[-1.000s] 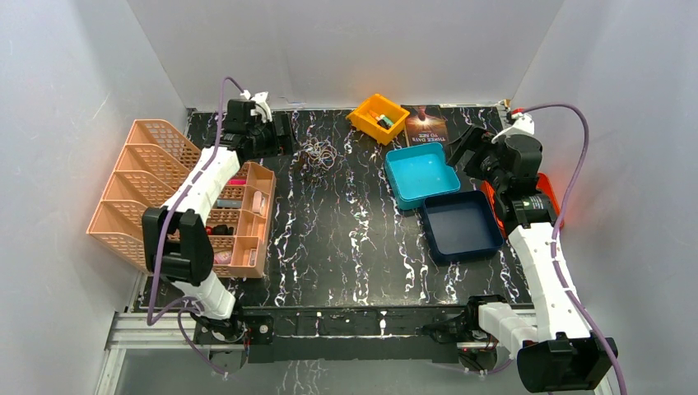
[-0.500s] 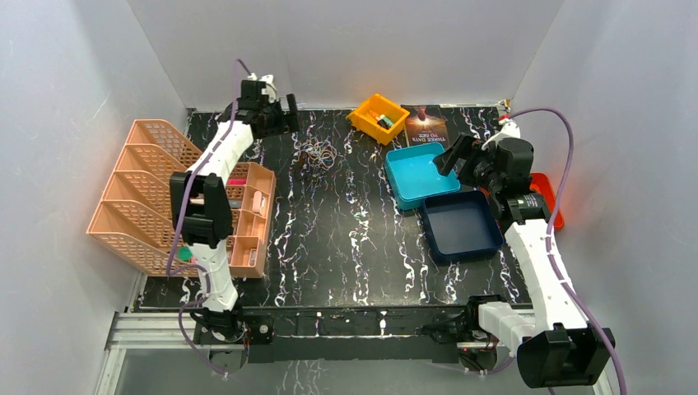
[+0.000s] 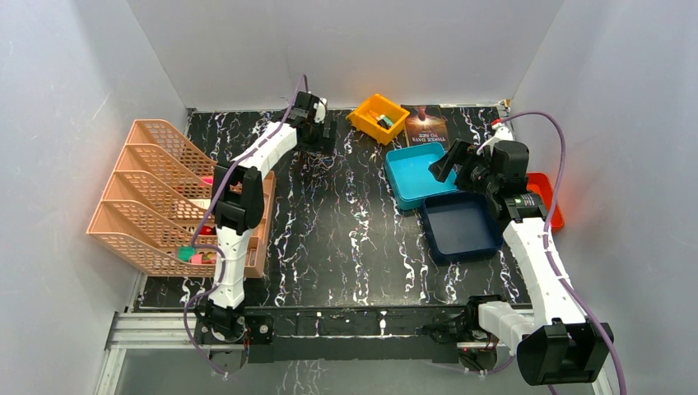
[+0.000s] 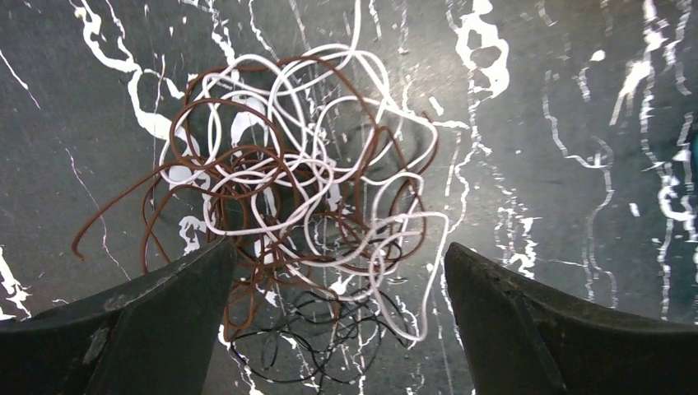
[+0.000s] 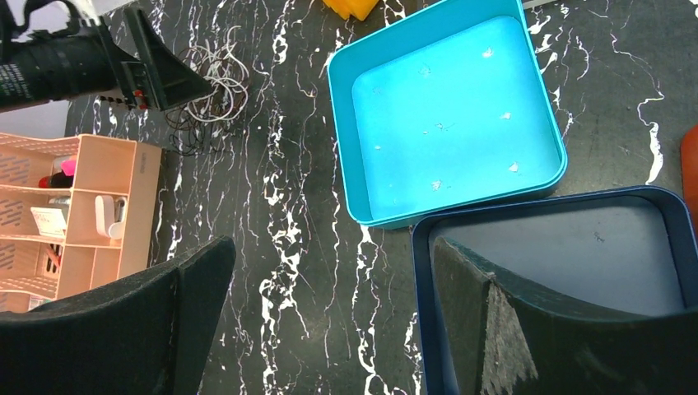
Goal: Untangle the cables
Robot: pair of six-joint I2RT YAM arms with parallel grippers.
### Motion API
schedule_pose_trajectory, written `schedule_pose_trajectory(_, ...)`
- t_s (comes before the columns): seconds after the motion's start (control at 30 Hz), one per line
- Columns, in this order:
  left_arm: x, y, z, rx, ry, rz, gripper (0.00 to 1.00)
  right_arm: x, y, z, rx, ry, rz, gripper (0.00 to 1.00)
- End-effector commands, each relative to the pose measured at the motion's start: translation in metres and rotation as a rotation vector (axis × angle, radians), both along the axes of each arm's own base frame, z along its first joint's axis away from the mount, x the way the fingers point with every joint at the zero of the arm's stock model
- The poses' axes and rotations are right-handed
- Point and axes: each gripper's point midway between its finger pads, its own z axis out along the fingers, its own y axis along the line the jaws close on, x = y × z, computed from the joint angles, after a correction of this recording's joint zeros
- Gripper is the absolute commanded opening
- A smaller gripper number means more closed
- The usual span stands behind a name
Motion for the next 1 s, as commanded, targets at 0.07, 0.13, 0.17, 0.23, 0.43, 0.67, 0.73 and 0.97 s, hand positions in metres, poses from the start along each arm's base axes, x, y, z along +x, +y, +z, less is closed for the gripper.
schedule_pose_trajectory(0.07, 0.004, 0.01, 0.004, 0.039, 0.002, -0.01, 0.98, 0.001, 0.003, 0.003, -0.002, -0.031, 0.033, 0.98)
schedule_pose_trajectory(0.13, 0.006, 0.011, 0.0, 0.05, 0.007, -0.008, 0.98, 0.001, 0.004, 0.002, 0.001, -0.025, 0.039, 0.98)
schedule_pose_trajectory(0.17, 0.006, 0.011, -0.003, 0.056, 0.009, -0.009, 0.98, 0.001, 0.004, 0.002, 0.002, -0.024, 0.04, 0.98)
schedule_pose_trajectory(0.23, 0.007, 0.011, -0.007, 0.059, 0.014, -0.011, 0.98, 0.001, 0.005, 0.001, 0.003, -0.023, 0.042, 0.98)
schedule_pose_trajectory(0.43, 0.006, 0.01, -0.023, 0.064, 0.044, -0.022, 0.96, 0.001, 0.006, 0.002, 0.007, -0.022, 0.049, 0.98)
schedule_pose_trajectory(0.67, -0.004, 0.009, -0.04, 0.063, 0.104, -0.025, 0.76, 0.001, 0.007, 0.0, 0.012, -0.017, 0.052, 0.98)
schedule_pose_trajectory(0.73, -0.007, 0.009, -0.041, 0.058, 0.112, -0.025, 0.67, 0.001, 0.007, 0.0, 0.014, -0.015, 0.054, 0.98)
schedule_pose_trajectory(0.97, -0.017, 0.0, -0.018, 0.004, 0.101, -0.032, 0.29, 0.001, 0.007, 0.0, 0.015, -0.018, 0.048, 0.98)
